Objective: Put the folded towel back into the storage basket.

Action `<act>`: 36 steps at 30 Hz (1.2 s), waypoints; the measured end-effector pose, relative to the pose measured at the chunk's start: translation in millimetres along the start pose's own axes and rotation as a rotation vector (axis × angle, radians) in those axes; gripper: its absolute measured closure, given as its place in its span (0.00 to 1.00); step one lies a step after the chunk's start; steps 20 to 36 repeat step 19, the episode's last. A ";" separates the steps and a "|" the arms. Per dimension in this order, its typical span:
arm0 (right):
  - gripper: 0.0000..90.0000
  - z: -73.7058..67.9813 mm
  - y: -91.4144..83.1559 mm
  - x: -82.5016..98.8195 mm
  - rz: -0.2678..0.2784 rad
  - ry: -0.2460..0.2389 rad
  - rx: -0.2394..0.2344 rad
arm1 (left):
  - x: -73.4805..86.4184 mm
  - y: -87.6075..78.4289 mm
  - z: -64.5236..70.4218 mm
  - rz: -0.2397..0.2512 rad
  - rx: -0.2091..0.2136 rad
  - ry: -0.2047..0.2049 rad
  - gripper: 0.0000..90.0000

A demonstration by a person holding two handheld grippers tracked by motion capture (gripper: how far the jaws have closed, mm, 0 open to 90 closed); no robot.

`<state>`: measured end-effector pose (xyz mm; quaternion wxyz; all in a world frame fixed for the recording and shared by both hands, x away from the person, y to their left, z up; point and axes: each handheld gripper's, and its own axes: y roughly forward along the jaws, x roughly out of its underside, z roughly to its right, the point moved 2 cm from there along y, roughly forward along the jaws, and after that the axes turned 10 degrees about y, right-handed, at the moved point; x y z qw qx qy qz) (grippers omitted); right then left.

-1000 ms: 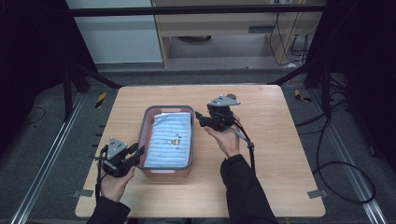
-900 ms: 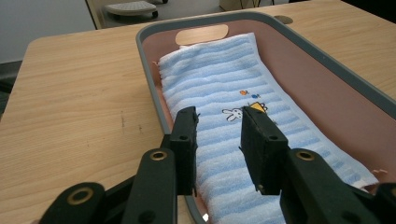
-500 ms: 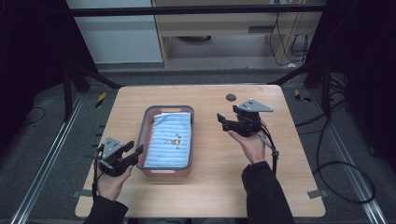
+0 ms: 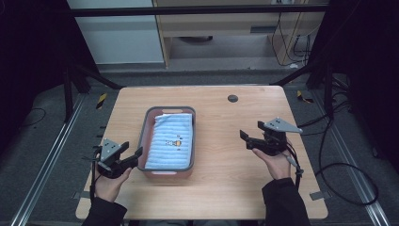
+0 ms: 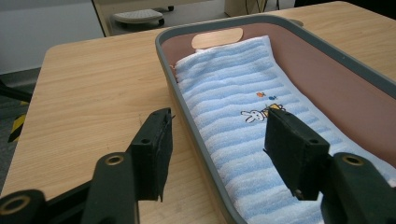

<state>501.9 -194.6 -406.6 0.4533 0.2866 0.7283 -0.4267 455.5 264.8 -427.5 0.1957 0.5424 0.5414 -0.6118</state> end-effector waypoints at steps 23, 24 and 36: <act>0.17 62.8 -36.2 54.8 -0.021 0.056 0.121 | 10.5 1.7 -12.4 0.001 -0.027 0.003 0.37; 0.17 62.8 -36.2 54.8 -0.021 0.056 0.121 | 10.5 1.7 -12.4 0.001 -0.027 0.003 0.37; 0.17 62.8 -36.2 54.8 -0.021 0.056 0.121 | 10.5 1.7 -12.4 0.001 -0.027 0.003 0.37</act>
